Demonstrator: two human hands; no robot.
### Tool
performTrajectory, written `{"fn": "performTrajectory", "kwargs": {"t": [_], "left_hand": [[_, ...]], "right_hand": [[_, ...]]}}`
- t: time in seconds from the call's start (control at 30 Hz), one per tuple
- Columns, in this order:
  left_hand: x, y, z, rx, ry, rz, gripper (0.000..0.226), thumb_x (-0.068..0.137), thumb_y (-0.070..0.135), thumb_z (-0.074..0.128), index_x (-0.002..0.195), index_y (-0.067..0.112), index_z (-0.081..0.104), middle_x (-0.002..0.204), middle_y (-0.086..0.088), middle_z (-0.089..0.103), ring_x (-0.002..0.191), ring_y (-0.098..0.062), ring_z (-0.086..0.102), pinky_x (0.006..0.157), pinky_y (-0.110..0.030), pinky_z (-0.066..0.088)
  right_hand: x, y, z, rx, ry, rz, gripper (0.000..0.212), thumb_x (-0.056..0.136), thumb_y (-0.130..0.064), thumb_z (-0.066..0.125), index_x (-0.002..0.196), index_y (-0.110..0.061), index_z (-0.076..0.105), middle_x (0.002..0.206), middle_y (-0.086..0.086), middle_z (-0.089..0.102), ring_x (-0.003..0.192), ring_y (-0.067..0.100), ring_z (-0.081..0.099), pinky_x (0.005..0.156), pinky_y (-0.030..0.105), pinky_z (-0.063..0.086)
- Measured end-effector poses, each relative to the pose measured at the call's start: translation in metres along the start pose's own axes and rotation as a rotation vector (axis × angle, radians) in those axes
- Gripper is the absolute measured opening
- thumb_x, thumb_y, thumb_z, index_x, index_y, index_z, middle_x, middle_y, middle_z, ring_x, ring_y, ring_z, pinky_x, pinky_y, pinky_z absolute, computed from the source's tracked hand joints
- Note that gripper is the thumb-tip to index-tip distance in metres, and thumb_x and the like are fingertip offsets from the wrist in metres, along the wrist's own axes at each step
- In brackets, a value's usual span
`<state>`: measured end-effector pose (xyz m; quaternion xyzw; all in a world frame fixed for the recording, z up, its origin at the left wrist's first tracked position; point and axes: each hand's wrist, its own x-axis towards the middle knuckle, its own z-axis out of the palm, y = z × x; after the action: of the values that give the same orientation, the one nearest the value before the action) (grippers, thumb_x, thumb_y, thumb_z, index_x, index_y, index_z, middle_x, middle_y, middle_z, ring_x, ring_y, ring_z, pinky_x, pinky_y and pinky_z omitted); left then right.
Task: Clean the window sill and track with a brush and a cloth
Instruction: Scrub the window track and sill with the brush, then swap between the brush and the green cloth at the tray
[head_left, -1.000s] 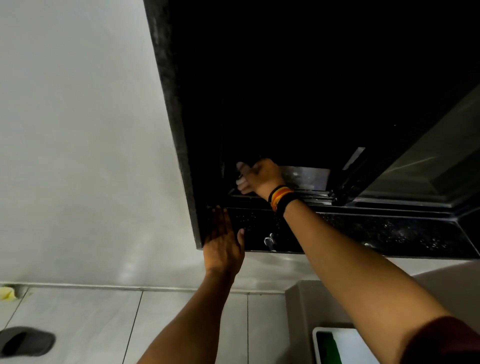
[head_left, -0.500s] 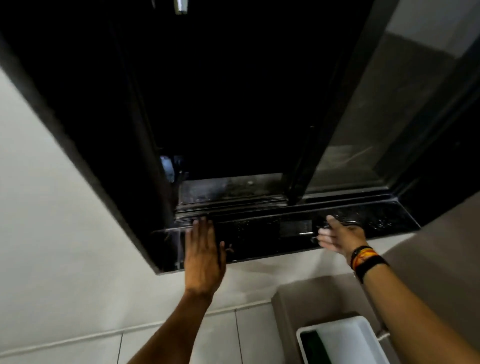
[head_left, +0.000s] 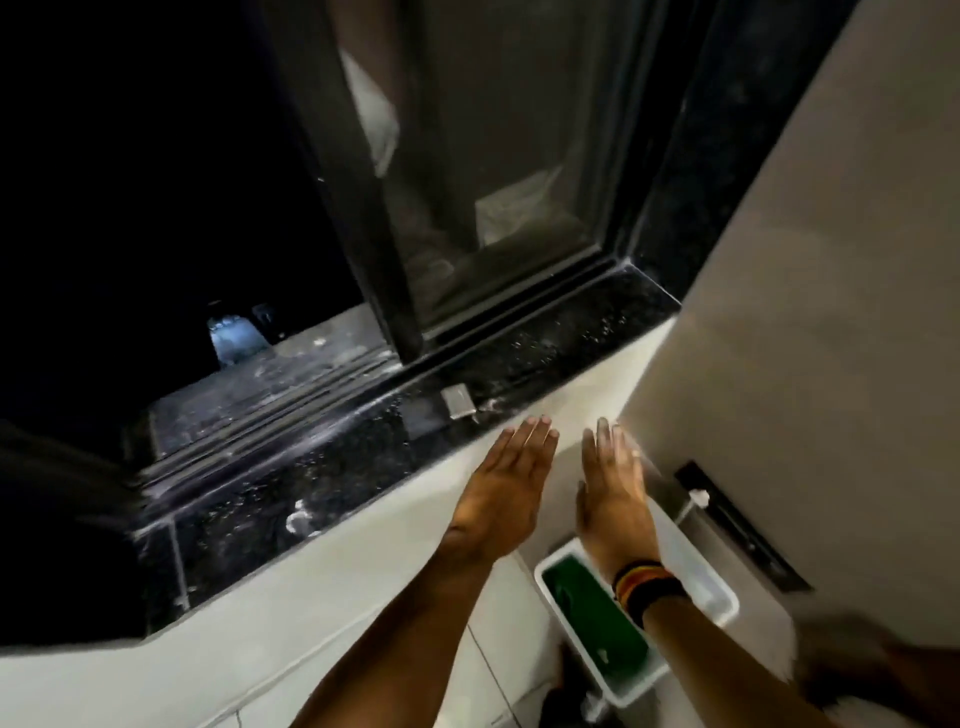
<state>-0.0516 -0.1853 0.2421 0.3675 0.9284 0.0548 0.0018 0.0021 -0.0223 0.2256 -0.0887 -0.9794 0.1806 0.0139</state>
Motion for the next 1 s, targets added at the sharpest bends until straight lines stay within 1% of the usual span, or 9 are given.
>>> {"fn": "performTrajectory", "kwargs": {"t": [0.1, 0.27, 0.33, 0.4, 0.57, 0.73, 0.87, 0.93, 1.0], "left_hand": [[0.005, 0.026, 0.043, -0.072, -0.147, 0.073, 0.075, 0.094, 0.009, 0.048, 0.159, 0.004, 0.010, 0.167, -0.017, 0.005, 0.155, -0.033, 0.004, 0.127, -0.046, 0.009], [0.003, 0.065, 0.116, -0.174, -0.359, 0.107, 0.074, 0.090, 0.004, 0.061, 0.156, 0.003, 0.027, 0.163, -0.020, 0.025, 0.151, -0.037, 0.024, 0.126, -0.047, 0.016], [0.001, 0.076, 0.152, -0.155, -0.426, 0.129, 0.080, 0.088, 0.005, 0.066, 0.156, 0.005, 0.025, 0.164, -0.019, 0.025, 0.152, -0.036, 0.023, 0.125, -0.046, 0.017], [0.003, 0.086, 0.192, -0.108, -0.520, 0.170, 0.079, 0.091, 0.006, 0.062, 0.158, 0.006, 0.019, 0.166, -0.017, 0.018, 0.153, -0.034, 0.017, 0.125, -0.044, 0.013], [0.016, 0.104, 0.263, 0.036, -0.715, 0.235, 0.075, 0.095, 0.013, 0.062, 0.157, 0.004, 0.022, 0.164, -0.018, 0.023, 0.152, -0.034, 0.023, 0.126, -0.044, 0.019], [0.028, 0.107, 0.303, 0.241, -0.760, 0.332, 0.071, 0.090, 0.013, 0.072, 0.150, 0.002, 0.036, 0.156, -0.019, 0.038, 0.145, -0.034, 0.037, 0.122, -0.045, 0.029], [0.037, 0.105, 0.313, 0.353, -0.744, 0.464, 0.055, 0.083, 0.017, 0.080, 0.132, 0.004, 0.058, 0.139, -0.015, 0.054, 0.132, -0.033, 0.048, 0.117, -0.044, 0.038], [0.041, 0.103, 0.308, 0.298, -0.720, 0.482, 0.049, 0.082, 0.023, 0.080, 0.123, 0.005, 0.062, 0.133, -0.015, 0.058, 0.128, -0.033, 0.051, 0.114, -0.045, 0.040], [0.045, 0.096, 0.290, 0.148, -0.674, 0.435, 0.044, 0.085, 0.027, 0.076, 0.119, 0.003, 0.062, 0.127, -0.016, 0.060, 0.121, -0.033, 0.055, 0.109, -0.045, 0.043]], "right_hand": [[-0.042, 0.050, 0.039, -0.105, -0.128, 0.105, 0.075, 0.095, -0.013, 0.048, 0.159, -0.008, 0.009, 0.167, 0.016, 0.007, 0.155, 0.034, 0.007, 0.123, 0.056, 0.021], [-0.097, 0.098, 0.110, -0.040, -0.356, 0.268, 0.070, 0.098, -0.018, 0.043, 0.158, -0.003, 0.009, 0.167, 0.018, 0.006, 0.155, 0.034, 0.008, 0.124, 0.053, 0.017], [-0.118, 0.115, 0.140, 0.005, -0.427, 0.347, 0.069, 0.101, -0.020, 0.041, 0.158, -0.004, 0.007, 0.167, 0.018, 0.004, 0.155, 0.033, 0.007, 0.125, 0.050, 0.016], [-0.134, 0.135, 0.171, 0.046, -0.502, 0.432, 0.067, 0.102, -0.020, 0.039, 0.158, -0.004, 0.006, 0.167, 0.017, 0.005, 0.155, 0.033, 0.007, 0.126, 0.047, 0.016], [-0.146, 0.168, 0.225, 0.092, -0.632, 0.506, 0.062, 0.099, -0.022, 0.049, 0.154, -0.003, 0.026, 0.158, 0.023, 0.031, 0.149, 0.037, 0.026, 0.124, 0.043, 0.018], [-0.141, 0.186, 0.247, 0.042, -0.540, 0.556, 0.058, 0.087, -0.017, 0.067, 0.139, -0.002, 0.045, 0.139, 0.023, 0.049, 0.127, 0.039, 0.048, 0.108, 0.047, 0.041], [-0.131, 0.192, 0.251, 0.100, -0.474, 0.598, 0.038, 0.085, -0.012, 0.069, 0.120, -0.003, 0.058, 0.124, 0.020, 0.057, 0.115, 0.037, 0.055, 0.098, 0.045, 0.047], [-0.128, 0.193, 0.244, 0.152, -0.467, 0.634, 0.036, 0.082, -0.014, 0.070, 0.115, -0.002, 0.061, 0.121, 0.020, 0.057, 0.114, 0.036, 0.054, 0.096, 0.044, 0.047], [-0.124, 0.194, 0.228, 0.255, -0.411, 0.675, 0.036, 0.078, -0.014, 0.071, 0.110, 0.000, 0.062, 0.117, 0.020, 0.057, 0.110, 0.037, 0.055, 0.092, 0.043, 0.049]]}}
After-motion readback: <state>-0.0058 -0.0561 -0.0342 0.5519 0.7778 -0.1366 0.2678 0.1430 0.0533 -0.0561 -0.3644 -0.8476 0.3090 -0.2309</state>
